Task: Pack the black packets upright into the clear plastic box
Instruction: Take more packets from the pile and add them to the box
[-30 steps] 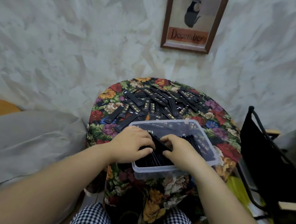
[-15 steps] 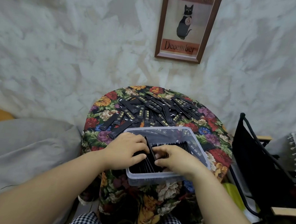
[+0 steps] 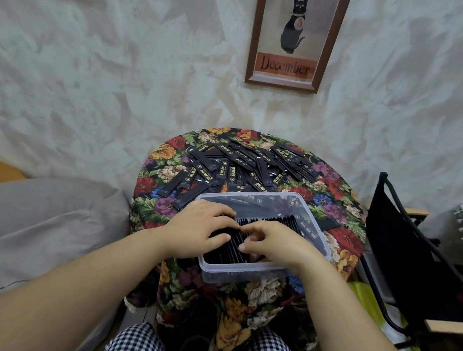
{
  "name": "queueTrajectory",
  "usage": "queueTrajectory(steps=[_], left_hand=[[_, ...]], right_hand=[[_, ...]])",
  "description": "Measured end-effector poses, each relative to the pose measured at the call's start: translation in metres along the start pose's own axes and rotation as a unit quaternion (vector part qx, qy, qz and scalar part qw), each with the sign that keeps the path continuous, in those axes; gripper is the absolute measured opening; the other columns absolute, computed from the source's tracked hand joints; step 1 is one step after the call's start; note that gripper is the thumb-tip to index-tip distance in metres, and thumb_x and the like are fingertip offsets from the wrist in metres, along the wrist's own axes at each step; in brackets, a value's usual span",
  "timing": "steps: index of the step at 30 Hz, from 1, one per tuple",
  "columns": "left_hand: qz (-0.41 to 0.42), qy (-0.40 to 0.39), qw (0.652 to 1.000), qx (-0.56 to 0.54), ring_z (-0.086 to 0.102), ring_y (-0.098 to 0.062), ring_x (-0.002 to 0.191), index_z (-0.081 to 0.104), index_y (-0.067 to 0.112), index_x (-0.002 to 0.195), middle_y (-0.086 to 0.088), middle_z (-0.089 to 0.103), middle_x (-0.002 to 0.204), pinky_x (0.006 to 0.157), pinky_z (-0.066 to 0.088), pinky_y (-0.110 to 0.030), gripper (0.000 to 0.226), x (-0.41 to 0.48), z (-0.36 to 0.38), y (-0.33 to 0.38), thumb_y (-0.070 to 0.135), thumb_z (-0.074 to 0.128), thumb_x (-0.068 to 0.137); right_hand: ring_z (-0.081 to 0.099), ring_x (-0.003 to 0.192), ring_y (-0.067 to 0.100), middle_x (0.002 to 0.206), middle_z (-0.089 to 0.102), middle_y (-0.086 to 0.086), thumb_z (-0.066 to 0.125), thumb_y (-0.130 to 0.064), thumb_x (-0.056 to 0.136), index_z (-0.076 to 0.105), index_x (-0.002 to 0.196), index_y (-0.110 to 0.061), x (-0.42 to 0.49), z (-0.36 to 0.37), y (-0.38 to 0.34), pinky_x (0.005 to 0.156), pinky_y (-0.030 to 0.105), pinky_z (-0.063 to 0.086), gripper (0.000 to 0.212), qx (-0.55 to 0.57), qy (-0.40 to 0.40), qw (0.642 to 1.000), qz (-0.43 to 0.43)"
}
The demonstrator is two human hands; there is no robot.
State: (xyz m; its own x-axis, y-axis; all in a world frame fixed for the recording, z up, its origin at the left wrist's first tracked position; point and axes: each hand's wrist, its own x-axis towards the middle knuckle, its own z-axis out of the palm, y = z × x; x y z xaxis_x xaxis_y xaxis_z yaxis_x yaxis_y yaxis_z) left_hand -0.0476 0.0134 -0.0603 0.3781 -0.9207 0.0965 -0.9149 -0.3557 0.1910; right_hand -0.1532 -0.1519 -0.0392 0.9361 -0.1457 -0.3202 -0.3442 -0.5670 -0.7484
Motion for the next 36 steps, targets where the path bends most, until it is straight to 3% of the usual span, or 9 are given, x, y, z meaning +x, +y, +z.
queueTrajectory(steps=[5,9,13,17,22,26,31,36], left_hand=[[-0.031,-0.035,0.999,0.024,0.024,-0.013,0.140,0.036,0.031,0.143,0.005,0.021,0.156,0.109,0.012,-0.028,0.076,0.001,-0.001,0.002,0.064,0.009,0.080],[-0.062,-0.059,0.996,-0.011,0.022,-0.012,0.140,0.022,0.029,0.149,0.007,0.013,0.158,0.110,0.011,-0.029,0.061,0.003,-0.008,0.007,0.050,0.042,0.095],[-0.051,-0.031,0.998,-0.037,0.026,-0.009,0.138,0.031,0.029,0.145,0.010,0.026,0.153,0.107,0.015,-0.027,0.053,0.005,-0.010,0.007,0.040,0.047,0.096],[-0.043,-0.039,0.998,-0.005,0.024,-0.009,0.139,0.035,0.030,0.144,0.011,0.025,0.154,0.107,0.013,-0.027,0.048,0.006,-0.008,0.006,0.040,0.041,0.098],[0.005,-0.127,0.987,0.101,0.002,-0.009,0.146,0.015,0.026,0.151,0.005,-0.002,0.159,0.116,0.006,-0.031,0.054,0.006,-0.014,0.007,0.046,0.020,0.101],[0.010,-0.188,0.972,0.138,0.001,-0.014,0.146,0.004,0.024,0.152,-0.001,-0.011,0.158,0.117,0.006,-0.034,0.062,0.009,-0.019,0.006,0.053,0.014,0.098],[-0.040,-0.169,0.977,0.128,0.023,-0.024,0.141,0.003,0.021,0.152,-0.004,-0.001,0.159,0.114,0.017,-0.033,0.066,0.012,-0.021,0.010,0.052,0.025,0.098],[-0.082,-0.133,0.984,0.084,0.039,-0.021,0.132,0.023,0.022,0.149,0.000,0.033,0.151,0.105,0.036,-0.034,0.055,0.025,-0.023,0.010,0.044,0.035,0.099]], right_hand=[[0.058,0.091,0.010,0.106,0.059,-0.003,0.067,-0.034,0.087,0.054,0.131,-0.015,0.001,0.002,-0.004,0.074,0.019,0.044,0.050,-0.094,-0.002,0.996,0.003],[0.061,0.077,0.009,0.096,0.063,-0.003,0.069,-0.029,0.086,0.054,0.130,-0.017,0.001,0.001,-0.002,0.072,0.021,0.047,0.049,-0.047,-0.008,0.999,0.009],[0.060,0.071,0.009,0.084,0.062,-0.005,0.070,-0.024,0.085,0.055,0.128,-0.016,0.001,-0.001,0.002,0.081,0.032,0.051,0.047,0.009,-0.005,1.000,0.012],[0.058,0.066,0.004,0.083,0.063,-0.005,0.070,-0.027,0.086,0.056,0.129,-0.014,0.001,0.000,0.001,0.068,0.020,0.048,0.047,-0.035,0.000,0.999,0.009],[0.060,0.067,0.006,0.081,0.067,0.001,0.069,-0.026,0.086,0.056,0.130,-0.014,0.000,-0.001,0.003,0.067,0.018,0.047,0.048,-0.030,0.013,0.999,0.011],[0.059,0.067,0.006,0.084,0.063,0.001,0.070,-0.022,0.086,0.056,0.126,-0.014,0.001,0.000,0.003,0.057,0.012,0.045,0.043,-0.015,0.020,1.000,0.013],[0.062,0.071,0.008,0.099,0.069,0.003,0.070,-0.023,0.085,0.062,0.122,-0.015,-0.001,-0.002,0.002,0.081,0.028,0.053,0.039,-0.007,0.002,1.000,0.016],[0.061,0.069,0.008,0.082,0.063,-0.002,0.071,-0.015,0.084,0.053,0.132,-0.014,0.000,-0.002,0.003,0.068,0.020,0.052,0.052,0.016,-0.002,1.000,0.016]])
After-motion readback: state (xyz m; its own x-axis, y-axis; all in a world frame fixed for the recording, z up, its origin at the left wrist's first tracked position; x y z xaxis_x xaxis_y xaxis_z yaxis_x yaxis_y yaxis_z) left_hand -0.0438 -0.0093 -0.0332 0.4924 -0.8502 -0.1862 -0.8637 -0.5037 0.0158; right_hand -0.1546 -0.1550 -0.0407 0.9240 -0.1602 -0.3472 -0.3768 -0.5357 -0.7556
